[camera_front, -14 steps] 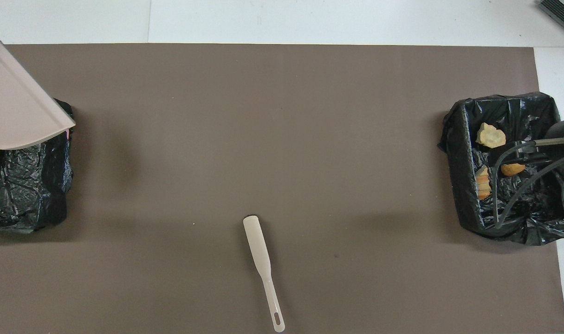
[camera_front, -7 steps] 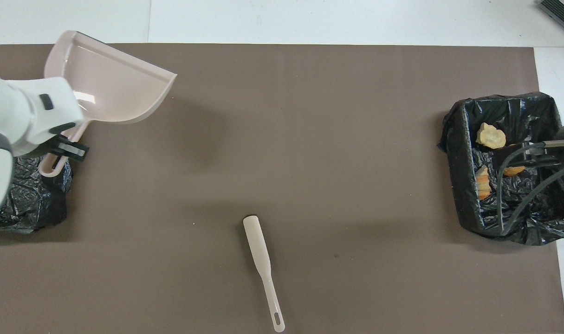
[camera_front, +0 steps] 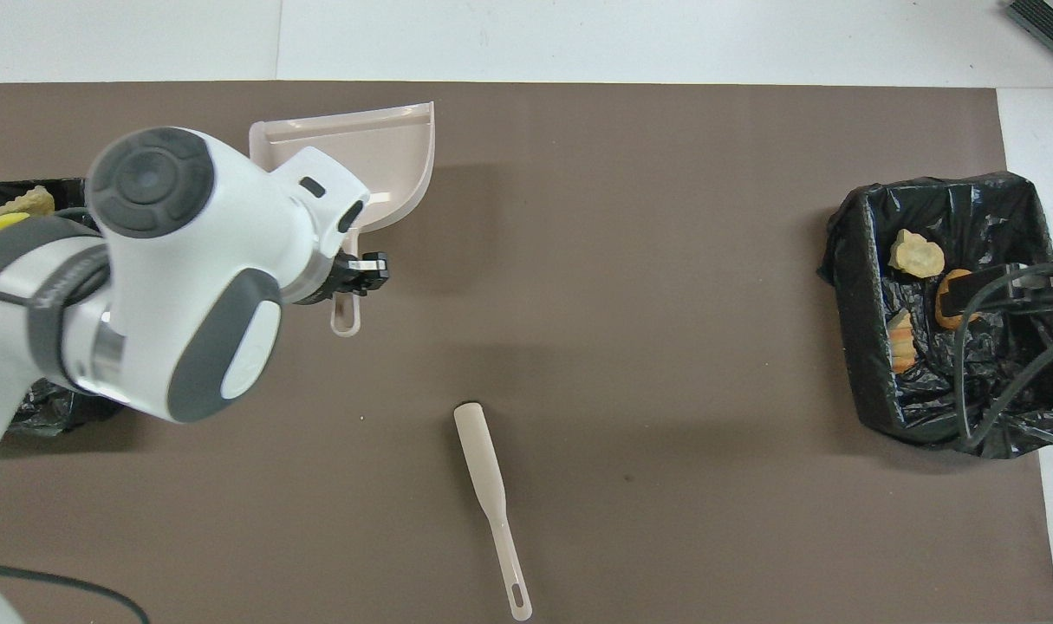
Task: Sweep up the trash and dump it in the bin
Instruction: 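Carry the empty dustpan back toward the table center with the left gripper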
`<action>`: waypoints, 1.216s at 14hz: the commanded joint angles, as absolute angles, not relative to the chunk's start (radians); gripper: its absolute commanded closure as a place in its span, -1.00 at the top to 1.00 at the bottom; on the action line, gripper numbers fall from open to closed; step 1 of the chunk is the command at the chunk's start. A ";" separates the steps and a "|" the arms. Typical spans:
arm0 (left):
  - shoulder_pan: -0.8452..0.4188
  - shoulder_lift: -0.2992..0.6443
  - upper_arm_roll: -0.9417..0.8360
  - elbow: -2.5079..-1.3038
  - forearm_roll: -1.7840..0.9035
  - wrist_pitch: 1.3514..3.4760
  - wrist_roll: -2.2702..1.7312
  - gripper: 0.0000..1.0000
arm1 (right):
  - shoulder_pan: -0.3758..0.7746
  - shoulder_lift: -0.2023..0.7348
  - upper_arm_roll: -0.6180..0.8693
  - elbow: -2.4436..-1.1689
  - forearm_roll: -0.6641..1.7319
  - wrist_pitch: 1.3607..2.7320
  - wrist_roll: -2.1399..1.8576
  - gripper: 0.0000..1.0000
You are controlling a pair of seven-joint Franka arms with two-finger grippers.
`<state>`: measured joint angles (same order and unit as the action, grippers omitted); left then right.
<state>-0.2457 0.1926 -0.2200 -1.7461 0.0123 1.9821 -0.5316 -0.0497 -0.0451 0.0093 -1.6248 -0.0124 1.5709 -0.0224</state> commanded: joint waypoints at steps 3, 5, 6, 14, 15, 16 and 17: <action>-0.377 0.261 -0.198 -1.808 -0.003 2.167 -0.591 -1.00 | -0.043 -0.048 0.009 -1.623 0.008 1.589 -0.002 1.00; -0.417 0.273 -0.198 -1.830 -0.003 2.218 -0.583 -1.00 | -0.043 -0.048 0.012 -1.624 0.008 1.591 -0.002 1.00; -0.439 0.279 -0.198 -1.835 -0.003 2.247 -0.584 -1.00 | -0.043 -0.049 0.015 -1.624 0.008 1.588 -0.002 1.00; -0.476 0.313 -0.198 -1.865 -0.003 2.264 -0.656 -0.29 | -0.057 -0.066 0.003 -1.657 0.049 1.594 0.055 1.00; -0.476 0.313 -0.196 -1.864 -0.002 2.263 -0.691 0.91 | -0.058 -0.066 0.003 -1.658 0.051 1.595 0.055 1.00; -0.474 0.311 -0.195 -1.864 -0.002 2.260 -0.702 1.00 | -0.055 -0.066 0.003 -1.658 0.051 1.600 0.057 1.00; -0.465 0.310 -0.195 -1.858 -0.002 2.255 -0.728 1.00 | -0.049 -0.066 0.003 -1.658 0.051 1.600 0.057 1.00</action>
<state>-0.4570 0.3230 -0.2130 -1.8513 0.0108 2.2459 -0.6817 -0.0475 -0.0442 -0.0004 -1.6297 0.0301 1.5799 0.0328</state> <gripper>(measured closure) 0.581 0.000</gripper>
